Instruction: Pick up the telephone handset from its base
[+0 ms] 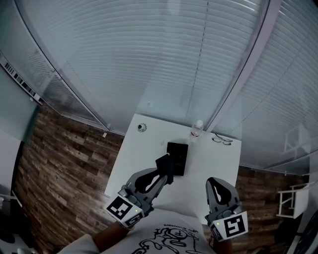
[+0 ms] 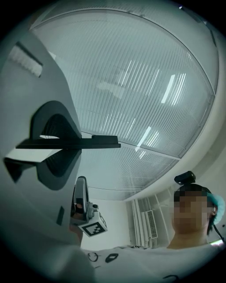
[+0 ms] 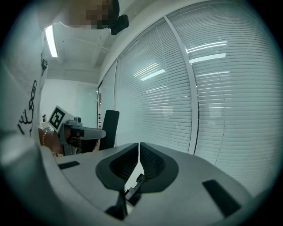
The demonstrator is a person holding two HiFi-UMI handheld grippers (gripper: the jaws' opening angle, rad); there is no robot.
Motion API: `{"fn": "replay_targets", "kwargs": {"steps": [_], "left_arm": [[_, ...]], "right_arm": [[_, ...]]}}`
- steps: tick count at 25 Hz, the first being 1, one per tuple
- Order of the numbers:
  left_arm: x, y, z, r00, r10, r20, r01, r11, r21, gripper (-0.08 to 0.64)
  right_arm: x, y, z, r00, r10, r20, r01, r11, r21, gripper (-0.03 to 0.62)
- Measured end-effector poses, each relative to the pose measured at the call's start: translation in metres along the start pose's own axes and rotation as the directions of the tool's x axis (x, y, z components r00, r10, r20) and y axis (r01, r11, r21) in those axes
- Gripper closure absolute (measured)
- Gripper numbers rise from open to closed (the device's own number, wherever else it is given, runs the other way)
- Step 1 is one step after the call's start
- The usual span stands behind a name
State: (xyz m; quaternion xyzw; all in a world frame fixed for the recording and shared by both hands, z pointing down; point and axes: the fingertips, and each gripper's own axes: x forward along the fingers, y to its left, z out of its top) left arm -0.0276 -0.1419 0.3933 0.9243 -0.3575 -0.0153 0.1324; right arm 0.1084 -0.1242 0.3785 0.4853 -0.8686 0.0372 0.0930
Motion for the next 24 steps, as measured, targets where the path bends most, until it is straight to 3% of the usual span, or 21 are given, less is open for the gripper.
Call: {"fn": "replay_targets", "kwargs": {"steps": [24], "left_arm": [[0.0022,0.0028,0.0031,1.0,0.009,0.004,-0.009,1.0,0.005,0.494]], "right_arm": [[0.0012,-0.0057,0.0009,1.0,-0.018,-0.005,0.018,1.0,-0.002,0.58]]}}
